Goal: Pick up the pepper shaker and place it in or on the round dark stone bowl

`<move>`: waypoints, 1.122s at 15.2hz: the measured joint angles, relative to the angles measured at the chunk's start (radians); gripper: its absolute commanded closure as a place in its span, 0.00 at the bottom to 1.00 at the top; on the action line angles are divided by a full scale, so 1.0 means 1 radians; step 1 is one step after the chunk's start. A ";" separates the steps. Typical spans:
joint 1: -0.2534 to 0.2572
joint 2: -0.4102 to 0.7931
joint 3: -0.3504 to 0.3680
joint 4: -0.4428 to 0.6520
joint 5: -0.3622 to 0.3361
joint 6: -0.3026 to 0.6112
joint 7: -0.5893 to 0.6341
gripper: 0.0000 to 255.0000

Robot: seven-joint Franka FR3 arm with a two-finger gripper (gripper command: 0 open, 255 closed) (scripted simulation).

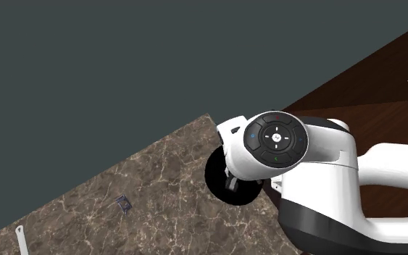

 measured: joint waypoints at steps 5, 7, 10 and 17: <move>0.001 0.000 0.002 -0.002 0.002 0.006 0.001 0.00; 0.001 0.001 0.002 -0.003 0.002 0.004 0.001 0.00; 0.001 0.001 0.003 -0.003 0.002 0.004 0.001 0.00; -0.013 0.024 -0.019 0.127 -0.022 -0.102 0.007 0.00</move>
